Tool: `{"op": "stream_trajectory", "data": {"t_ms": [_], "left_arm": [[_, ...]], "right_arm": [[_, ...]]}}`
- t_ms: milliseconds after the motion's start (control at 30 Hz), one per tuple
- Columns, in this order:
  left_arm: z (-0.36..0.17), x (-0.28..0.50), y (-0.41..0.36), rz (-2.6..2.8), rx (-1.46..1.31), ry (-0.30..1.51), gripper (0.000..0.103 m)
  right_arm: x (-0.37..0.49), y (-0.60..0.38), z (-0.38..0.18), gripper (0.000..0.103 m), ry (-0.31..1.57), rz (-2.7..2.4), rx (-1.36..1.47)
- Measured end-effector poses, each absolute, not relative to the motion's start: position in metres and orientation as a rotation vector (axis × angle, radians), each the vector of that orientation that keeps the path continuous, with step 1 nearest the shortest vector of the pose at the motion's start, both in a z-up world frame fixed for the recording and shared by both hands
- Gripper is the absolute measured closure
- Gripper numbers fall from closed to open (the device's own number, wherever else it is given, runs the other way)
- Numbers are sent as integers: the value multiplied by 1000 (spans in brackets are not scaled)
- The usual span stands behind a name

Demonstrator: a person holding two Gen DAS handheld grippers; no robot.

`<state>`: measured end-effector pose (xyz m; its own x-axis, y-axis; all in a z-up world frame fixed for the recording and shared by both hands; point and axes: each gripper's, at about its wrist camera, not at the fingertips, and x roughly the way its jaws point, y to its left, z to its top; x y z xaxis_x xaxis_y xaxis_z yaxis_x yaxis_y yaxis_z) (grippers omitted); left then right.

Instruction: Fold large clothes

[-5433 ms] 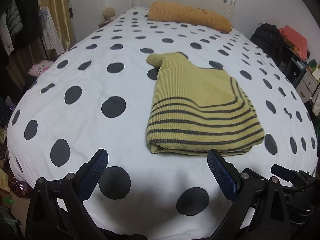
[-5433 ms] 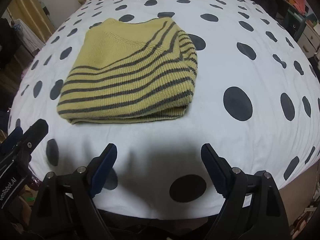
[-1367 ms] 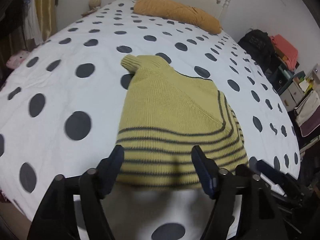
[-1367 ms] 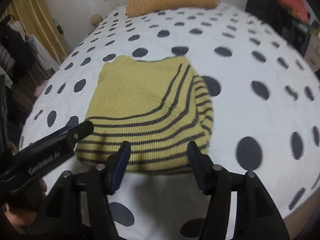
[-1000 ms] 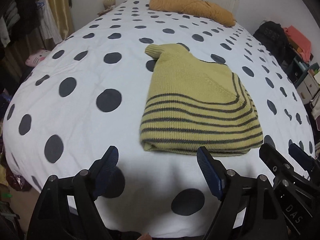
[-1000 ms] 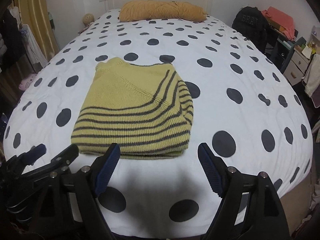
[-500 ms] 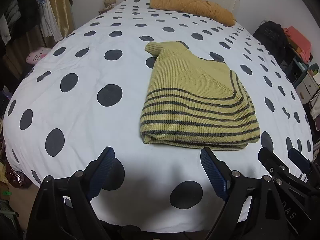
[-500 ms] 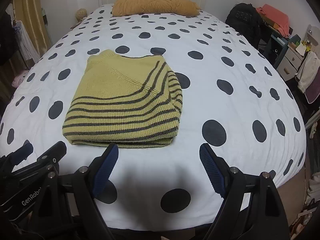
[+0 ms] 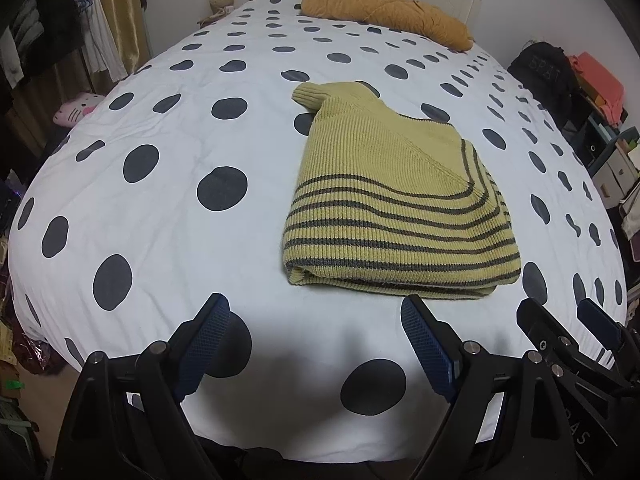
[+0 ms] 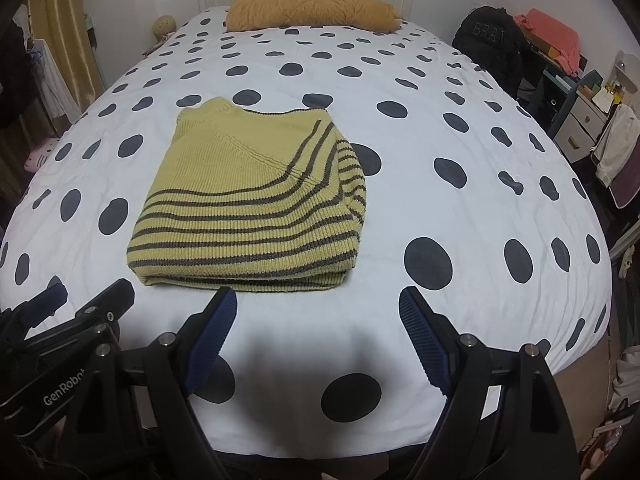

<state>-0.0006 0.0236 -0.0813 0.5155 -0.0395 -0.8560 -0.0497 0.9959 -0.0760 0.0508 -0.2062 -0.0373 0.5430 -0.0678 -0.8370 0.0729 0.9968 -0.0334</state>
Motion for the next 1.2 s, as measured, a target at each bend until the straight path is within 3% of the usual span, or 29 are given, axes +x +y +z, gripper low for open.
{"op": "stream_trajectory", "data": {"t_ms": [1200], "left_arm": [[-78,-11,23,-1,-67,1041,15]], "right_arm": [[46,-209,-37,20,1001,-81,9]]}}
